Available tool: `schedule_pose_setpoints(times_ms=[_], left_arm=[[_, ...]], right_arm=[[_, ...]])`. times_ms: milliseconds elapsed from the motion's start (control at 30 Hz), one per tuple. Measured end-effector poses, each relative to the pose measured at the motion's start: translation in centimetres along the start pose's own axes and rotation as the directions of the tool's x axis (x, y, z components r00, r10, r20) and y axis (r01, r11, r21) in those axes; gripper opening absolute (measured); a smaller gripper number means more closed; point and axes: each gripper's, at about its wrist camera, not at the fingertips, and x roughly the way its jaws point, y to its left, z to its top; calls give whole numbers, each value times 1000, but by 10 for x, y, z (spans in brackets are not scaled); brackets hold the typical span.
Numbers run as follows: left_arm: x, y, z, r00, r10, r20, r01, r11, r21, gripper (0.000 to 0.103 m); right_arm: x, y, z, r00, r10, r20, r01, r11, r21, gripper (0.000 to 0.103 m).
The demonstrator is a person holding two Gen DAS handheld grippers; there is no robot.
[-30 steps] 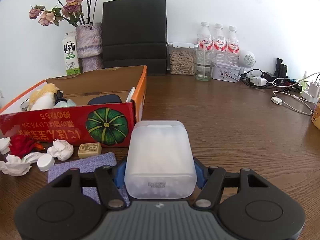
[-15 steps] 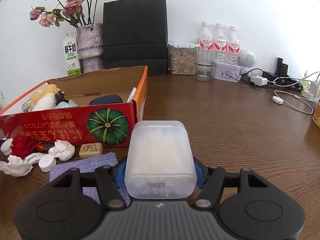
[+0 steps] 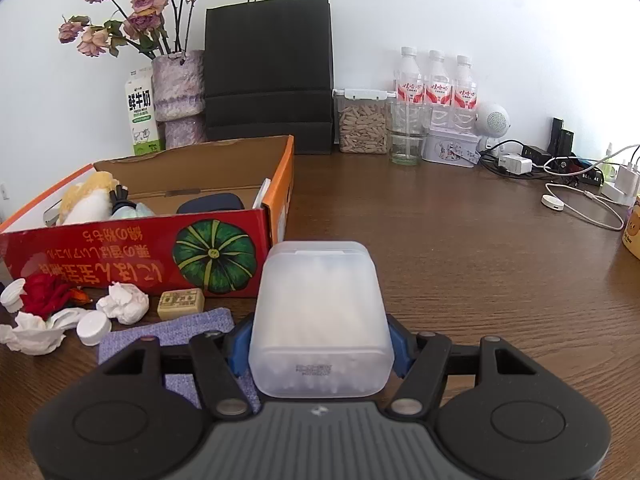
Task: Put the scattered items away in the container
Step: 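Lift the container with the right tool while the left tool grasps the white heart-shaped cap, then carry the container and the white cap over the box with both tools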
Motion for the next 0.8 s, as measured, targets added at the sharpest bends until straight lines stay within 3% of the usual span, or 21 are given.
schedule_pose_setpoints(times_ms=[233,433,600,800], left_arm=[[-26,8,3,998,-10,58,12,999,-43,30],[-49,0,18,990,-44,132,51,997,-53,30],[-60,-21,35,976,-108,190,119,992,-49,30],[-56,-65,62,955,-188,231,198,980,-20,30]], right_arm=[[-9,3,3,999,-2,32,3,1000,-12,63],[-33,4,26,993,11,119,-14,1000,19,63],[-42,16,53,980,39,193,-41,999,8,63],[-22,48,83,971,107,213,-107,994,-10,63]])
